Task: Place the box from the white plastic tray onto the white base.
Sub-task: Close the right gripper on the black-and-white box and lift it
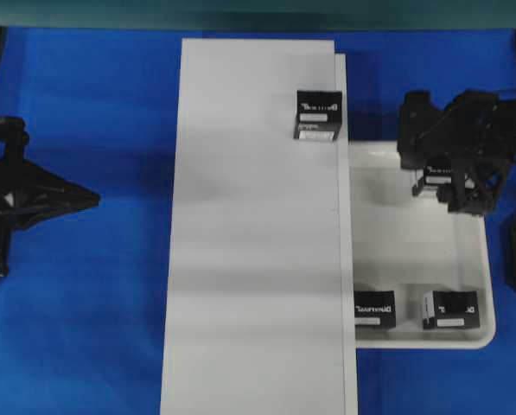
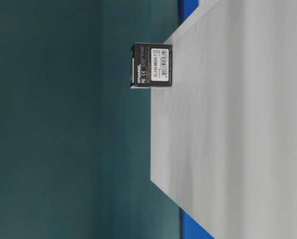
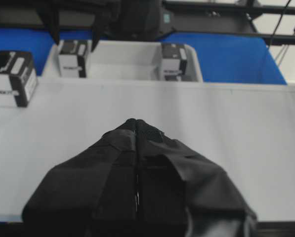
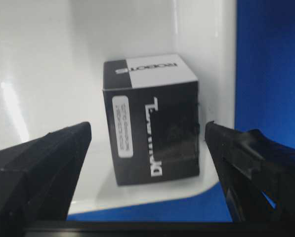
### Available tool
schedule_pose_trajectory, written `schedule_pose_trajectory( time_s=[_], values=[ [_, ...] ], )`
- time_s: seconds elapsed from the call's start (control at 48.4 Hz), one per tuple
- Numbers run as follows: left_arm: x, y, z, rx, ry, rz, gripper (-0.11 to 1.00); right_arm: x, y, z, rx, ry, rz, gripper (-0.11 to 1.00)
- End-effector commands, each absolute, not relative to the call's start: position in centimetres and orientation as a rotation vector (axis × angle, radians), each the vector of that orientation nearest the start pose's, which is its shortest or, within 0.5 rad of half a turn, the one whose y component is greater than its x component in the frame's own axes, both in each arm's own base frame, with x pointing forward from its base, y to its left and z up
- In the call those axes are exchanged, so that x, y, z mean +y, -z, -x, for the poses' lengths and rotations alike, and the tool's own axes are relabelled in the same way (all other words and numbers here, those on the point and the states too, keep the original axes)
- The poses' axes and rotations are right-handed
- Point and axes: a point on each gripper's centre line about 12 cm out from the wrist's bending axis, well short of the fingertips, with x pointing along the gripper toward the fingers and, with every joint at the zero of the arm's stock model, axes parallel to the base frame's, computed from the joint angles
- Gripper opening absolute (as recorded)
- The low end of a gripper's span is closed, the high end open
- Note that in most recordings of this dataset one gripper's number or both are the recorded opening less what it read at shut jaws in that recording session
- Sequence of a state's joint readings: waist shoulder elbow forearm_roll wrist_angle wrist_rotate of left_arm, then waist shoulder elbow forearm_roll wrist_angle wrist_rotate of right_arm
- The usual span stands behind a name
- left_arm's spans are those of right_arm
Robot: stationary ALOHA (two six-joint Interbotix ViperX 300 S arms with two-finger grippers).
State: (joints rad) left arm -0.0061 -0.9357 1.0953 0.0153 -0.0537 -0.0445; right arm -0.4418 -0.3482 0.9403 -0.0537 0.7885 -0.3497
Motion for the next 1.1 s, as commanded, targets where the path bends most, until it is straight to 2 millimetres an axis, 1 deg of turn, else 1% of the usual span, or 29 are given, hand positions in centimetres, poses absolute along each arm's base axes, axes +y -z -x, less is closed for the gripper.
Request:
schedule_pose_trajectory(
  time_s=[0.0, 0.248, 0.496, 0.682, 0.847, 0.93, 1.074],
  values=[
    [-0.1, -30.2, -21.0, 0.083, 0.006, 0.029, -0.07, -10.4, -13.9, -20.3, 1.419, 0.13, 0.04, 1.0],
    [-0.1, -30.2, -21.0, 0.084, 0.004, 0.029, -0.07, -11.2, -12.8, -20.1, 1.415, 0.15, 0.026, 1.0],
    [-0.1, -30.2, -21.0, 0.084, 0.004, 0.029, -0.07, -10.7, -11.8, -19.4, 1.43, 0.145, 0.002, 1.0],
    [-0.1, -30.1, -21.1, 0.089, 0.006, 0.029, -0.07, -10.7, -11.9, -19.5, 1.414, 0.153, -0.008, 1.0],
    [-0.1, -30.0, -21.2, 0.094, 0.006, 0.029, -0.07, -10.2, -11.9, -19.8, 1.395, 0.15, -0.062, 0.99],
    [-0.1, -30.0, -21.2, 0.095, 0.004, 0.029, -0.07, -9.8, -12.0, -19.9, 1.392, 0.141, -0.069, 0.91],
    [-0.1, -29.9, -21.2, 0.097, 0.004, 0.029, -0.07, -9.2, -12.3, -19.9, 1.413, 0.122, -0.076, 0.61]
  ],
)
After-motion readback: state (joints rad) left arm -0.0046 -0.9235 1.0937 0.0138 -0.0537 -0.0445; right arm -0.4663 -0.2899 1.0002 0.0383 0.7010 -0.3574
